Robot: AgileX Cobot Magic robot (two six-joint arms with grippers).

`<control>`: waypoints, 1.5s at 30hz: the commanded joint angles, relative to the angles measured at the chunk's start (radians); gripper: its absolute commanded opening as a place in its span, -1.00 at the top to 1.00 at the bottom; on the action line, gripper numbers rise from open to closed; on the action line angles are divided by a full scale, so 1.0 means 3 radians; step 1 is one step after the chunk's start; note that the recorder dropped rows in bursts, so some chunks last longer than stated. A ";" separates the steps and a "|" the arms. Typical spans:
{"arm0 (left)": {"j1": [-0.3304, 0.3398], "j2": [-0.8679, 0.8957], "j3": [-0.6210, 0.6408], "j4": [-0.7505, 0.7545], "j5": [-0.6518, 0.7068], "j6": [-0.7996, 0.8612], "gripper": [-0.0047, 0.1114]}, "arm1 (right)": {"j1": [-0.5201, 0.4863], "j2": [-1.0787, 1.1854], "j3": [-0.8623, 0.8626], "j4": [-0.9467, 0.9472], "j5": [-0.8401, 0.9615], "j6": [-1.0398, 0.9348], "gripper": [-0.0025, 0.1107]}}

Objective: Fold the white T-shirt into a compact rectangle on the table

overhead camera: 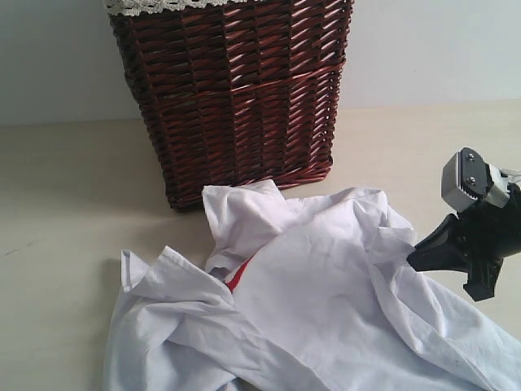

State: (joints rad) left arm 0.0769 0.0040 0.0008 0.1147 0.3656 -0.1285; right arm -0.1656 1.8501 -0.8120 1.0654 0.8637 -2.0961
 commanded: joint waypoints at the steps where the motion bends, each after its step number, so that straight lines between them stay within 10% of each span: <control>1: 0.0013 -0.0013 -0.0003 0.0006 -0.0025 0.0005 0.92 | -0.0008 0.0000 -0.0012 0.0133 0.0033 -0.0049 0.96; 23: 0.0013 -0.0013 -0.0003 0.0006 -0.0025 0.0005 0.92 | -0.0715 -0.0132 -0.0915 -0.0165 -0.2254 0.0456 0.95; 31: 0.0013 -0.0013 -0.0003 0.0006 -0.0025 0.0005 0.92 | -0.0715 0.0453 -0.1422 -0.0165 -0.2505 0.0456 0.05; 39: 0.0013 -0.0013 -0.0003 0.0006 -0.0025 0.0005 0.92 | -0.0650 0.0241 -0.1322 -0.0056 -0.2191 0.1765 -0.15; 45: 0.0013 -0.0013 -0.0003 0.0006 -0.0025 0.0005 0.92 | -0.0269 -0.0364 -0.0943 -0.0404 -0.0207 0.1868 0.22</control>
State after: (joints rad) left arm 0.0769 0.0040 0.0008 0.1147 0.3656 -0.1285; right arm -0.3098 1.8011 -1.1461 1.0206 0.5733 -1.4961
